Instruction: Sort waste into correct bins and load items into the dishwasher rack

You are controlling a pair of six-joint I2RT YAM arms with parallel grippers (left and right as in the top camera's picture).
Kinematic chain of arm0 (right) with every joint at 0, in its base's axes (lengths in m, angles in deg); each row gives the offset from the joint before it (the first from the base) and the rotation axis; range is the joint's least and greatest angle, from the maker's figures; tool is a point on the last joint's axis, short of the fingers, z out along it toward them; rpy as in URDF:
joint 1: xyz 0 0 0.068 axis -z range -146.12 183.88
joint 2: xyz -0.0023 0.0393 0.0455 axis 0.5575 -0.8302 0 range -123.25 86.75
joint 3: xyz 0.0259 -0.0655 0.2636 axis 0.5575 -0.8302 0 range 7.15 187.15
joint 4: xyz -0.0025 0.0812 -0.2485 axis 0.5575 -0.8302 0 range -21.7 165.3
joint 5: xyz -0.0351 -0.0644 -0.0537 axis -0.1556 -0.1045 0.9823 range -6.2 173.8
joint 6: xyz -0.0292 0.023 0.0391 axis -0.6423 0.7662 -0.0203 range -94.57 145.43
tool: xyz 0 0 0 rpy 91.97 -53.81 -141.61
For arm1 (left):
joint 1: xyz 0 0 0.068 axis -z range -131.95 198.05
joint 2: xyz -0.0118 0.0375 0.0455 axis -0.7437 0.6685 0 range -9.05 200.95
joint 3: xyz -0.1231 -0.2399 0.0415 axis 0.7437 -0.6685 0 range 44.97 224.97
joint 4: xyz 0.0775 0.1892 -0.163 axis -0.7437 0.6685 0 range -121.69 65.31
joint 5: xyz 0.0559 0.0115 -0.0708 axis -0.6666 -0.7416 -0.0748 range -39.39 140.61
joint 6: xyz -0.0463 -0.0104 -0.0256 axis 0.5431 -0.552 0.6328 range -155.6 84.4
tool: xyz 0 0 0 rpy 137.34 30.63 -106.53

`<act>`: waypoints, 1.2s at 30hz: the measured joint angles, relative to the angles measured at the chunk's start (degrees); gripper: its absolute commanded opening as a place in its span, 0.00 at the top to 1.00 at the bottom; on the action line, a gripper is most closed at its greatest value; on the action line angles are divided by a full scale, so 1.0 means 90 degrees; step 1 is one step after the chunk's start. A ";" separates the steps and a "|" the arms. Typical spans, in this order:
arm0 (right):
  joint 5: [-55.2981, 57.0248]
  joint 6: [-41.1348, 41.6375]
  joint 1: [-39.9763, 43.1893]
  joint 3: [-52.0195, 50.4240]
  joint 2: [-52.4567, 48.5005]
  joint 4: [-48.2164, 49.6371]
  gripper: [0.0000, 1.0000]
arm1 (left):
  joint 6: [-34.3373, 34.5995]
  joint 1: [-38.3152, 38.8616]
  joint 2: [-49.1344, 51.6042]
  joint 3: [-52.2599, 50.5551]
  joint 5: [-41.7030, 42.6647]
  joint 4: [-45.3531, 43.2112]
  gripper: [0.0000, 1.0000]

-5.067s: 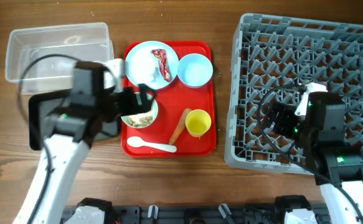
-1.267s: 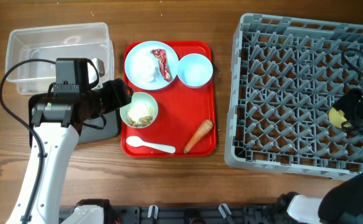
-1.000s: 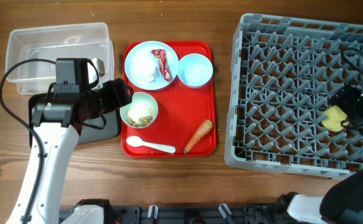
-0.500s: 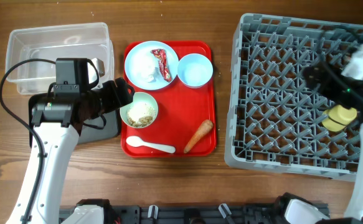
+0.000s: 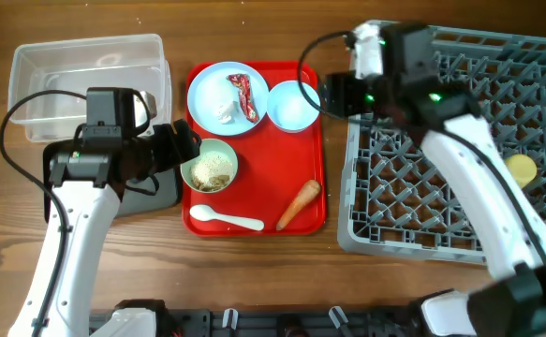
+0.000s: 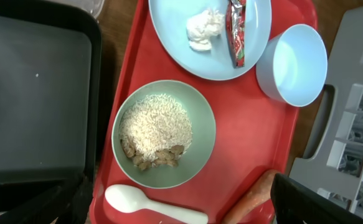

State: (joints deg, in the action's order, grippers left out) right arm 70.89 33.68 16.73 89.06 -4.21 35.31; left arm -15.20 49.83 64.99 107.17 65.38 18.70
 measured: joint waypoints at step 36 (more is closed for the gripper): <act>0.0775 0.1513 -0.0340 0.0486 -0.3087 0.0787 0.96 | 0.0000 -0.0002 0.0005 0.0000 -0.0022 0.0024 0.05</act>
State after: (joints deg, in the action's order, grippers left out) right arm 77.86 47.30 13.67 93.43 -31.99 42.40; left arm -15.20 49.81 65.04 107.17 65.18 18.92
